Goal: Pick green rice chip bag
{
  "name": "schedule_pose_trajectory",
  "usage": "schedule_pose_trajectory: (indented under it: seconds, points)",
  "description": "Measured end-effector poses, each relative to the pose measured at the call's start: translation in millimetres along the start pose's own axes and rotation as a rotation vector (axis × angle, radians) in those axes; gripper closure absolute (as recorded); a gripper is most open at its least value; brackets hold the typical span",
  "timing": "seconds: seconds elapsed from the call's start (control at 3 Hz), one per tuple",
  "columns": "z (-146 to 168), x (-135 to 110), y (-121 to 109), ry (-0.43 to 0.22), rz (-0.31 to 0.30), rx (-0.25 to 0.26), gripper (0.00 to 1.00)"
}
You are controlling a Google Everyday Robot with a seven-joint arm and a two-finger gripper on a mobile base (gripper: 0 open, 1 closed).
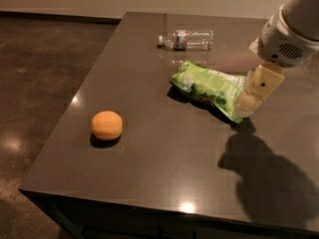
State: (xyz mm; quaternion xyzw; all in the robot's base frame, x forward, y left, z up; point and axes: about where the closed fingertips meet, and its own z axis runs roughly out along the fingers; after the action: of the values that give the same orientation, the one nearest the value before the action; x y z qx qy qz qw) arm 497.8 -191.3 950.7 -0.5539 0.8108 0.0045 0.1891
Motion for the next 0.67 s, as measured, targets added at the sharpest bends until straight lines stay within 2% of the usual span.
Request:
schedule_pose_trajectory:
  seconds: [0.67]
  points:
    - [65, -31, -36, 0.028, 0.079, -0.002, 0.0]
